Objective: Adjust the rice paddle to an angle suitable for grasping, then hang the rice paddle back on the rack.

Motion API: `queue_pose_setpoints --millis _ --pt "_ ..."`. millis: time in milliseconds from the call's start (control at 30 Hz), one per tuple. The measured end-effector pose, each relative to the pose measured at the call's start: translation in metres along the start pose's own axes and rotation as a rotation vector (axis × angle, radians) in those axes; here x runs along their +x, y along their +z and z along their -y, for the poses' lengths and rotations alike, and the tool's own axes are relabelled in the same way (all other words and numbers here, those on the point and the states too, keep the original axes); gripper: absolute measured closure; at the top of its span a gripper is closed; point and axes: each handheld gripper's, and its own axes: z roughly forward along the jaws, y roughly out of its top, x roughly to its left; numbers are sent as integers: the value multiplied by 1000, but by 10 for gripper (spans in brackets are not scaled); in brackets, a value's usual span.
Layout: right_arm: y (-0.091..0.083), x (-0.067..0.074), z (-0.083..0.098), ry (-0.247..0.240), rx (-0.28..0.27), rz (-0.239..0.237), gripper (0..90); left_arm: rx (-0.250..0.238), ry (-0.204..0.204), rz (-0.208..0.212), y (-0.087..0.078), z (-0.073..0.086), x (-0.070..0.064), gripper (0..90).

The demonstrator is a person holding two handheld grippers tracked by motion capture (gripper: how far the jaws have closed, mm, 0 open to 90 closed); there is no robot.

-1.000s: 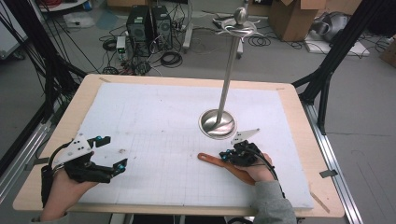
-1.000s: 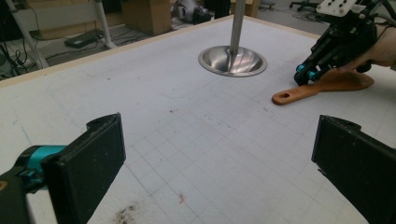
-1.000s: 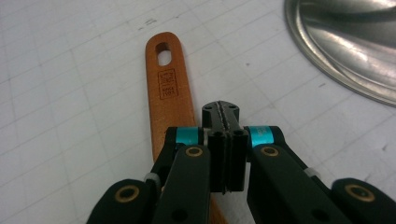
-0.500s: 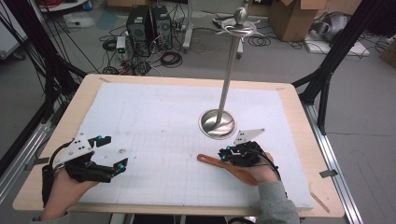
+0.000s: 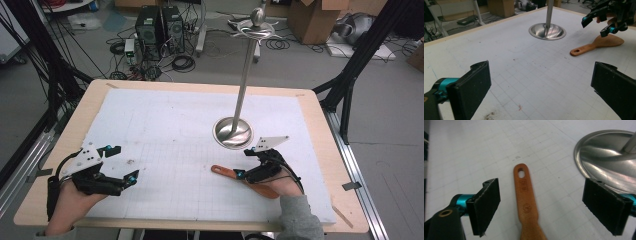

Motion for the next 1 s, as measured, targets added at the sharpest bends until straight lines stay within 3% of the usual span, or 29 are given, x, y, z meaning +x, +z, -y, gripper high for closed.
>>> queue_pose_setpoints --millis 233,567,767,1000 --pt "-1 4 -2 -38 7 -1 145 2 4 4 1 0 -1 32" --pt "3 10 -3 -99 82 -18 160 1 -2 4 0 0 -1 32" --pt "8 10 -3 -114 126 -7 162 -1 3 6 0 -1 -1 32" --pt "12 10 -3 -111 131 -20 161 5 -3 3 -1 1 0 32"
